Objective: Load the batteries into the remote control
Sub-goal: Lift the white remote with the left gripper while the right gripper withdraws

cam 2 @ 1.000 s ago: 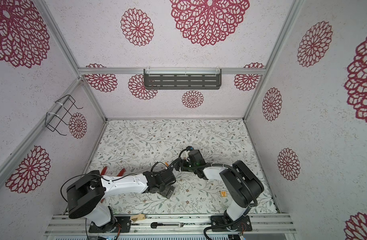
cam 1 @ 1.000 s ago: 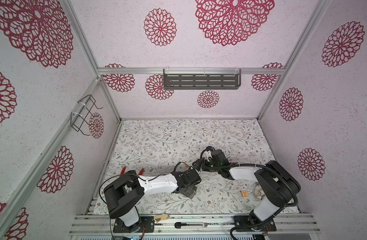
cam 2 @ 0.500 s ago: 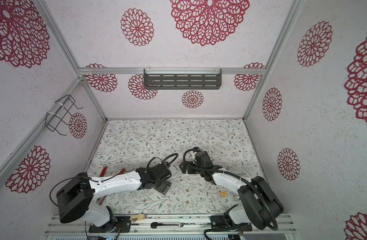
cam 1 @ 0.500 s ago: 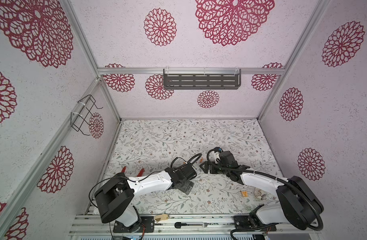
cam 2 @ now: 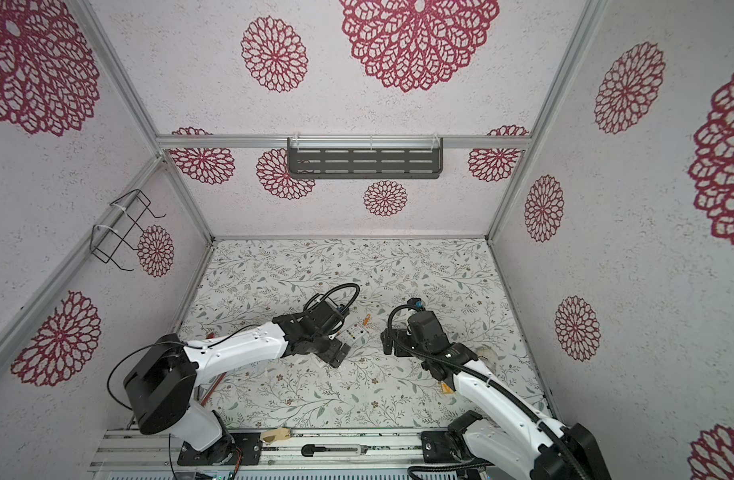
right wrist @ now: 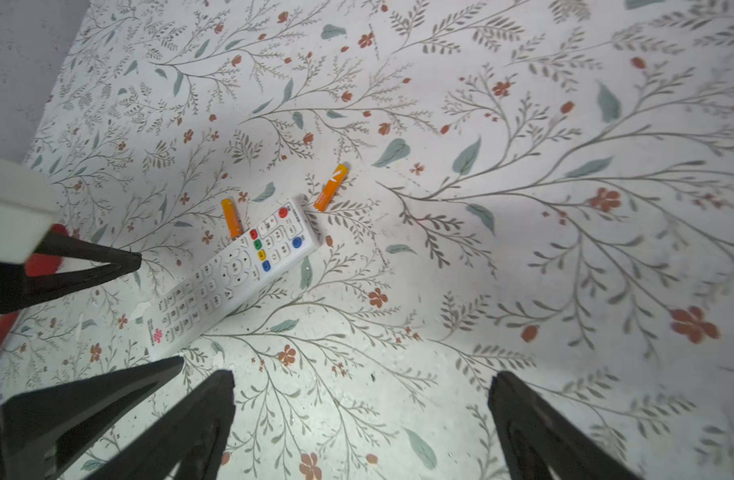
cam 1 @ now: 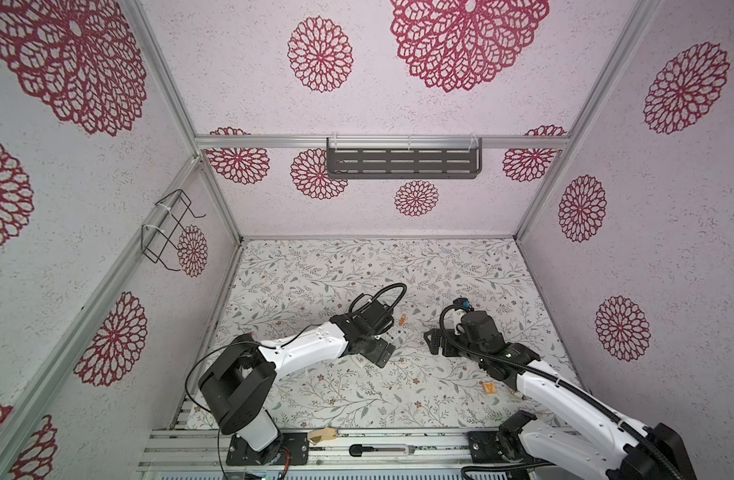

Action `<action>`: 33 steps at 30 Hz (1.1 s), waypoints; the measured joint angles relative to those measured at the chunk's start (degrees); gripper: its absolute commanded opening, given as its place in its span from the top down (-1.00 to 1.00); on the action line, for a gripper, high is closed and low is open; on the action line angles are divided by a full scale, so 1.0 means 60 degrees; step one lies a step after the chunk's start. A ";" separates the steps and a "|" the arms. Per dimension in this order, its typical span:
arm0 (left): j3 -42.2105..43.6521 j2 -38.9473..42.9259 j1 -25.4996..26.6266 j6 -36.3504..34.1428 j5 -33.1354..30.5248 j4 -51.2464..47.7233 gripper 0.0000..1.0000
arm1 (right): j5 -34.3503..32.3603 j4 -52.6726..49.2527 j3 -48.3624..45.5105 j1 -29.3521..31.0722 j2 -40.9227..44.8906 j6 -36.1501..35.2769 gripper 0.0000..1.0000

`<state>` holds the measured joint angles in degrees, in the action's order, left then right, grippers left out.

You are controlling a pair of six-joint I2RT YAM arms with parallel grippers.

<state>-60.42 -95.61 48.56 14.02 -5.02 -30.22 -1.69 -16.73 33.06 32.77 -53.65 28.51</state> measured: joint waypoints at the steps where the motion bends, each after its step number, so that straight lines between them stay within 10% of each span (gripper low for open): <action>1: -0.0135 -0.0204 -0.0036 -0.0095 0.0033 -0.0004 -0.96 | -0.0146 -0.0233 0.0000 0.0000 0.0229 0.0004 -0.98; 33: -0.1796 -0.2572 -0.0091 -0.0911 0.0455 0.0073 -0.48 | -0.0790 -0.1290 -0.0120 0.0000 0.1246 0.0033 -0.98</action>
<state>-71.20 -111.04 48.01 8.56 -2.28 -29.78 -6.44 -24.47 32.34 32.77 -46.17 28.71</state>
